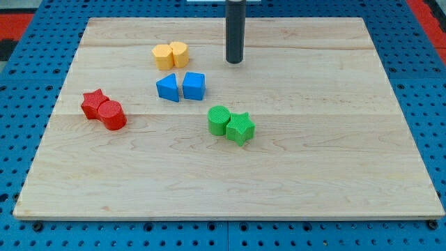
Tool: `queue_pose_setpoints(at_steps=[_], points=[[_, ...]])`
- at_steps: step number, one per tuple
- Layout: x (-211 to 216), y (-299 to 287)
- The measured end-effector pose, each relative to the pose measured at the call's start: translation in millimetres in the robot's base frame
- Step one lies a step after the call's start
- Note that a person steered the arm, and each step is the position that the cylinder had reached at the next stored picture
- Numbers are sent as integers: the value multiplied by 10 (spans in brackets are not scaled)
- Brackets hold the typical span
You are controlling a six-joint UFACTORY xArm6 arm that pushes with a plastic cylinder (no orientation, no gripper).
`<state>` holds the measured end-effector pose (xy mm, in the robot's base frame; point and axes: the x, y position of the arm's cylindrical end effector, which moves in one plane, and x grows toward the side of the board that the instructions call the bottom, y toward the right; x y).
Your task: Place the arm above the blue cube
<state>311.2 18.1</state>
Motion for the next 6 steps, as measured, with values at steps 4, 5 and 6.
queue_pose_setpoints(at_steps=[4,5,6], points=[[329,-459],[349,-542],[349,-565]])
